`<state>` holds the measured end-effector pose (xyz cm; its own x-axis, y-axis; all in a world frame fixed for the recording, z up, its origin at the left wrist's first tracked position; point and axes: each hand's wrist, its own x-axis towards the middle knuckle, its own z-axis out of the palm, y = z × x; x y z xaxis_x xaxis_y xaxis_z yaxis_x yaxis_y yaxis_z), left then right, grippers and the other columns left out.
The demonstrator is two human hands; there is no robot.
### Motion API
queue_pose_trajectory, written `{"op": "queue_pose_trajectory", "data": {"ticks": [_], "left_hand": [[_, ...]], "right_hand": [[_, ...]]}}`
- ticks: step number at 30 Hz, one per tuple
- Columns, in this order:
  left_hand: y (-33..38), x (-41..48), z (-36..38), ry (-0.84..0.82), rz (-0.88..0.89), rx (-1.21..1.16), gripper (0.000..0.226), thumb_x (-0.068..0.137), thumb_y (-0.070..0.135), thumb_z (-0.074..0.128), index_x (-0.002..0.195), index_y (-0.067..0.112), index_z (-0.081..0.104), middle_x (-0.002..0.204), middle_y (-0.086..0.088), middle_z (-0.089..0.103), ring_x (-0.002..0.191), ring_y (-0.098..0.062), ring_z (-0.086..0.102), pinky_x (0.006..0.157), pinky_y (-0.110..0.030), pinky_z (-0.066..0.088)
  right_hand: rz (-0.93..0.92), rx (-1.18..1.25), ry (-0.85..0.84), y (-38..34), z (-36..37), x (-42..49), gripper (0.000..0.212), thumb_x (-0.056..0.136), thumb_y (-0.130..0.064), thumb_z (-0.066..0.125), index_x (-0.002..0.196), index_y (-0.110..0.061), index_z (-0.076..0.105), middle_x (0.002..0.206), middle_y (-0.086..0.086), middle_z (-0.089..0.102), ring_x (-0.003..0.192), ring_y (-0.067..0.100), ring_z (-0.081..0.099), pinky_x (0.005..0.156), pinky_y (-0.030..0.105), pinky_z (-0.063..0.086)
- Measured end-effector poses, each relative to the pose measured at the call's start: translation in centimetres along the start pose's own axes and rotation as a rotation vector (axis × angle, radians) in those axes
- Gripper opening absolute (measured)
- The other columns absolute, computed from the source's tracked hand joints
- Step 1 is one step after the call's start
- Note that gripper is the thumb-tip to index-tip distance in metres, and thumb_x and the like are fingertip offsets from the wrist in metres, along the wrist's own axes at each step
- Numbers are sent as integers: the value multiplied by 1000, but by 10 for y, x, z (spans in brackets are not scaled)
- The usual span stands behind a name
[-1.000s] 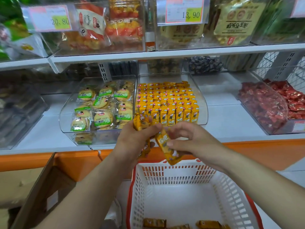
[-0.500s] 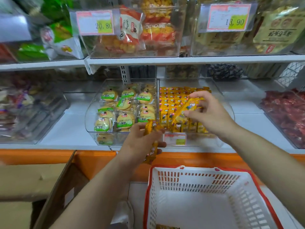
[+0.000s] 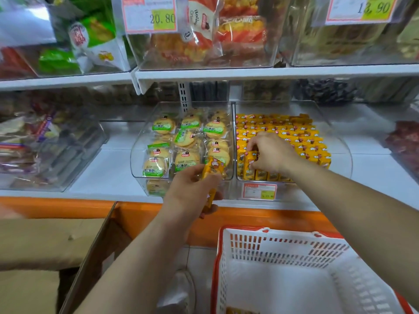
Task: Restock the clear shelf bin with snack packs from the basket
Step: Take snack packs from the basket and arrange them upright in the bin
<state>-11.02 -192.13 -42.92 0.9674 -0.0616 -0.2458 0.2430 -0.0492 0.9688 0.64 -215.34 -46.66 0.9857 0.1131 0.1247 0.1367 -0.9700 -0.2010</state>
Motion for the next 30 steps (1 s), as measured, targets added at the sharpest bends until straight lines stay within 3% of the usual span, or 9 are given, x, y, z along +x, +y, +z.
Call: {"op": "queue_pose_trajectory", "data": {"ticks": [4, 7, 9, 13, 16, 19, 22, 27, 30], "left_hand": [[2, 3, 5, -55, -67, -96, 36, 93, 4, 66, 129, 7, 64, 91, -18, 76, 80, -26, 75, 56, -31, 55], [4, 1, 9, -56, -41, -147, 43, 94, -3, 64, 135, 7, 59, 97, -22, 77, 90, -38, 75, 78, -47, 59], [4, -1, 13, -64, -21, -176, 42, 95, 1, 67, 135, 11, 58, 103, -21, 76, 95, -36, 76, 78, -41, 60], [5, -5, 27, -135, -1, -201, 34, 94, 8, 70, 127, 12, 60, 101, -15, 77, 84, -23, 78, 66, -30, 61], [2, -7, 45, -215, 9, -209, 27, 93, 8, 71, 120, 12, 66, 93, -4, 80, 86, -25, 78, 70, -29, 61], [-2, -10, 64, -252, 36, -198, 33, 92, 4, 71, 123, 14, 68, 87, 0, 78, 81, -22, 76, 70, -26, 61], [-3, -15, 77, -205, 48, -172, 37, 89, 9, 75, 125, 16, 68, 92, -6, 77, 78, -18, 75, 68, -24, 59], [1, -11, 78, -59, 120, -106, 37, 83, 20, 83, 115, 17, 64, 78, 1, 72, 70, -14, 66, 67, -31, 50], [3, -12, 77, -71, 108, -130, 35, 83, 21, 82, 112, 19, 64, 89, -2, 79, 85, -19, 77, 74, -33, 62]], "right_hand": [[-18, -47, -1, 0, 2, -3, 54, 69, -39, 88, 114, -29, 60, 119, -2, 53, 115, 22, 50, 85, 36, 47], [-13, -29, 3, 0, -11, -11, 62, 68, -43, 87, 121, -29, 58, 123, -2, 52, 119, 21, 47, 93, 38, 47], [2, 10, 78, 1, -24, -23, 60, 70, -49, 84, 121, -30, 58, 118, -4, 54, 114, 18, 50, 90, 35, 47], [9, 543, 241, 1, -46, -72, 19, 88, -41, 70, 105, -37, 62, 90, -14, 59, 78, 3, 57, 64, 20, 42], [29, 1011, 122, -4, -55, -111, 23, 91, -37, 62, 113, -45, 65, 97, -18, 67, 83, 11, 68, 68, 27, 51], [67, 1273, 34, -6, -53, -128, 33, 88, -39, 62, 119, -47, 66, 104, -17, 71, 98, 13, 70, 79, 34, 56], [49, 1244, 41, -4, -52, -132, 22, 95, -28, 63, 111, -42, 69, 104, -5, 71, 101, 21, 69, 74, 33, 54], [19, 1108, -82, 6, -57, -137, 10, 80, -36, 76, 83, -40, 67, 81, -12, 69, 82, 15, 69, 67, 30, 56], [-1, 993, -109, 2, -54, -141, 8, 89, -33, 71, 81, -33, 73, 86, -2, 72, 86, 24, 70, 75, 41, 59]]}}
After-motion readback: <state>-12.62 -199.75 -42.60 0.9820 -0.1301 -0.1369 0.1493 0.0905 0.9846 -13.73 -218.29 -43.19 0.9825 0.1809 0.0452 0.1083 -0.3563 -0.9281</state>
